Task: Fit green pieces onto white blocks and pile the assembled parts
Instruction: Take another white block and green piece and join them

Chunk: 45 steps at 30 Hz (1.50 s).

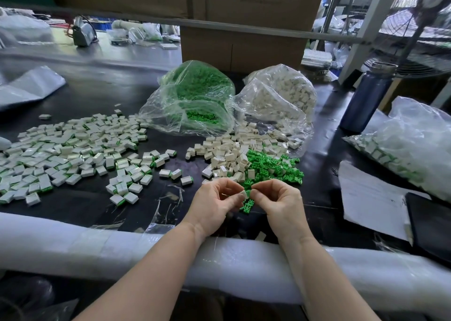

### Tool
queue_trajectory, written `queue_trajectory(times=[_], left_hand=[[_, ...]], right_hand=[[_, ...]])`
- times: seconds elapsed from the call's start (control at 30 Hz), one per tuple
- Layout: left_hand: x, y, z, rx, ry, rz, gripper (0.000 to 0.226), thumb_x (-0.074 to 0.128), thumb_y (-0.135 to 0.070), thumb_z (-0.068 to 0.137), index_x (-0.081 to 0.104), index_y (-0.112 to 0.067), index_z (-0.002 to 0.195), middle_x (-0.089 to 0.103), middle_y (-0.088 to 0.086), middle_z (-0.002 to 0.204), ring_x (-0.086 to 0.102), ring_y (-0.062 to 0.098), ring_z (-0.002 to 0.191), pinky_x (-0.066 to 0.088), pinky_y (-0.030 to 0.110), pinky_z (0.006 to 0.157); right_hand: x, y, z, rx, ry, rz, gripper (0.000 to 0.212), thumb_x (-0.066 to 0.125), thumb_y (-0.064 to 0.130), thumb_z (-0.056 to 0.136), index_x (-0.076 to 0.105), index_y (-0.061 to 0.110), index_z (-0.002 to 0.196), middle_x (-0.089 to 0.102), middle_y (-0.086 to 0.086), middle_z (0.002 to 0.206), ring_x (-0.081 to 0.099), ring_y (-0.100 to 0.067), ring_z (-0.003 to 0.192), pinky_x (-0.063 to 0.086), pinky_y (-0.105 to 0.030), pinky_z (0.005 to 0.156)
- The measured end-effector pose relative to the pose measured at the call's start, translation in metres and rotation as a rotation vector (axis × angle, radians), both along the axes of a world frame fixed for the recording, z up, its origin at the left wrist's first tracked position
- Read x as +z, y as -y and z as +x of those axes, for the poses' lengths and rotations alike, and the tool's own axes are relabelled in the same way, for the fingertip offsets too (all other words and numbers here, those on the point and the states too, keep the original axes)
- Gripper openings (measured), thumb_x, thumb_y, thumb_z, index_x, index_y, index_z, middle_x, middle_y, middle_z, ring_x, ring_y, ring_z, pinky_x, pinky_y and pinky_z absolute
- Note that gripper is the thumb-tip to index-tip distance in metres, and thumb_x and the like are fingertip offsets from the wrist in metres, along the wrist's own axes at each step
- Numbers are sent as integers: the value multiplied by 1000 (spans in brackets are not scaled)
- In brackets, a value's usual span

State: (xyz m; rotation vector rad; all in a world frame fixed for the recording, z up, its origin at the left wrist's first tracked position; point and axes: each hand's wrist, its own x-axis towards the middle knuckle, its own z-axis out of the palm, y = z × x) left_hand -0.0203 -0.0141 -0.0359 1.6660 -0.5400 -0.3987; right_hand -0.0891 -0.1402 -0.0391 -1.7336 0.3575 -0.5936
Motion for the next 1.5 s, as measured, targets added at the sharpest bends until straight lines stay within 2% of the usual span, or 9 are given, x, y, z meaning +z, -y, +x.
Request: queue_trajectory(times=[0.17,0.33,0.5,0.77,0.97,1.17,1.33,1.5], left_hand=[[0,-1,0,-3,3,1,7,66,-4,83,66,-11,83,66,5,70,60,4,57,53,19,58],[0,0,0,24,-7,-20,12,65,-1,83,67,-13,79,64,5,67,59,11,60,52,26,61],[0,1,0,-1,25,0,11,65,1,82,67,-10,79,62,1,64,55,-1,51,48,15,56],[-1,1,0,-51,51,31,6,64,2,83,69,-2,85,61,0,65,54,-3,52,47,12,58],[-1,-1,1,-96,33,36,15,64,4,82,67,-10,76,61,-4,63,55,-3,53,45,12,59],[1,-2,1,-132,22,41,15,64,4,82,66,-10,75,62,-3,66,57,-4,56,47,11,59],[0,-2,0,-151,111,109,17,66,-1,82,68,-16,74,65,-5,69,60,-2,62,50,13,67],[-1,0,0,-96,75,37,14,65,-1,83,68,-14,78,64,-5,66,57,-3,56,47,13,61]], right_hand=[[0,-1,0,30,-39,-18,14,72,2,77,69,15,72,68,4,63,61,-3,60,50,-16,60],[0,0,0,50,-37,27,18,67,-2,80,69,14,72,66,6,60,56,-2,53,47,-16,56],[0,-1,0,64,-52,37,16,67,-6,79,66,10,78,65,-3,65,56,-3,52,47,-16,53],[1,-1,-1,87,-71,11,20,69,-9,75,65,10,71,62,-1,61,54,-3,54,47,-18,56],[1,1,-3,107,-97,21,23,68,-11,73,63,10,67,60,1,59,51,-3,51,43,-17,53],[2,1,-4,127,-114,38,25,67,-12,72,62,11,66,60,-3,61,51,-4,51,43,-17,52],[3,-1,-5,161,-116,34,22,70,-10,71,62,10,65,62,-7,62,53,-7,53,43,-16,51],[2,-1,-2,94,-70,114,13,68,-9,74,64,3,72,63,0,55,57,-5,45,44,-15,45]])
